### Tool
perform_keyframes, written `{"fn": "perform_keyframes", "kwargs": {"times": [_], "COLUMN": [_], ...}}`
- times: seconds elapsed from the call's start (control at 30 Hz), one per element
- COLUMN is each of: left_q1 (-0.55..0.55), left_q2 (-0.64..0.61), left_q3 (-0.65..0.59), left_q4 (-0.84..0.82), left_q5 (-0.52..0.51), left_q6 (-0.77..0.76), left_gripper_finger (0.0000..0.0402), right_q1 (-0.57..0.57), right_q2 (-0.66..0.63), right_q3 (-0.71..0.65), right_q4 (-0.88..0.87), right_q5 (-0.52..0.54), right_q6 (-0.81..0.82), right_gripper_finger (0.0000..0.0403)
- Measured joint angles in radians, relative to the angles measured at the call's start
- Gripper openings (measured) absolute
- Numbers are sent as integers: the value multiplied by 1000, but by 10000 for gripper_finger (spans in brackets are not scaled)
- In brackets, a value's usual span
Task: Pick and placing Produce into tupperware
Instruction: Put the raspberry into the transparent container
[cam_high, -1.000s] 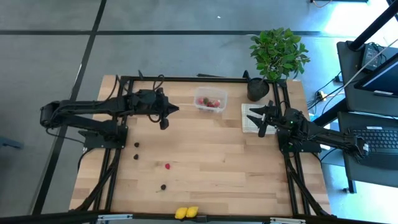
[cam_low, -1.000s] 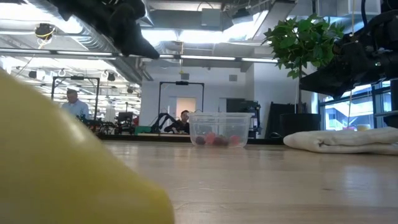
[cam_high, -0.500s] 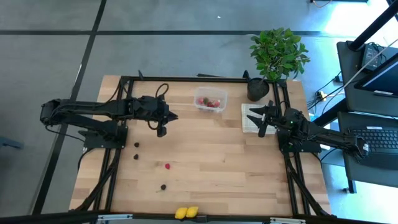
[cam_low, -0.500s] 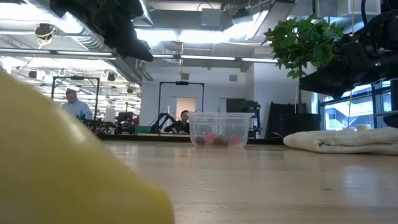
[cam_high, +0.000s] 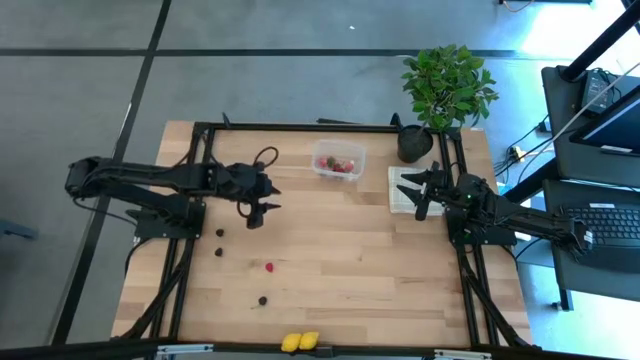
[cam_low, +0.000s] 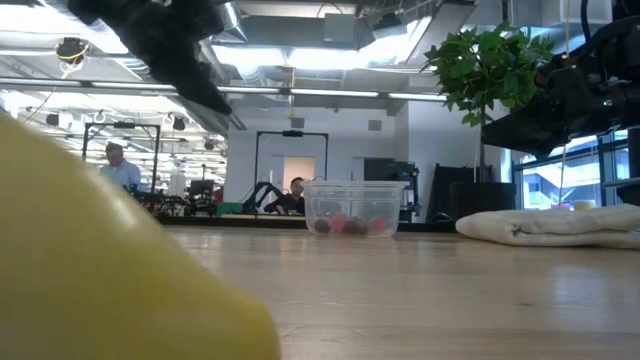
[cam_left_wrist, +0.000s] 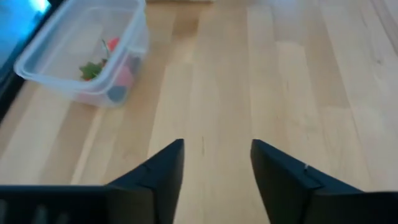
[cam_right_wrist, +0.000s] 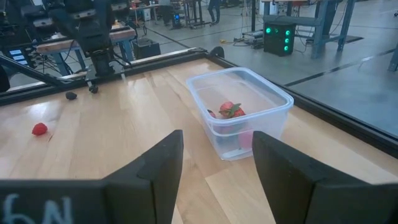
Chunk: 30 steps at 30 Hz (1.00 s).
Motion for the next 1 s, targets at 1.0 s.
{"fn": "perform_keyframes", "kwargs": {"times": [1.0], "left_q1": [-177], "left_q2": [156], "left_q3": [1], "left_q4": [-19], "left_q5": [23], "left_q6": [-15], "left_gripper_finger": [243], "right_q1": [0], "right_q2": [0], "right_q3": [0], "right_q4": [-2], "right_q5": [0], "right_q6": [-20], "right_gripper_finger": [195]}}
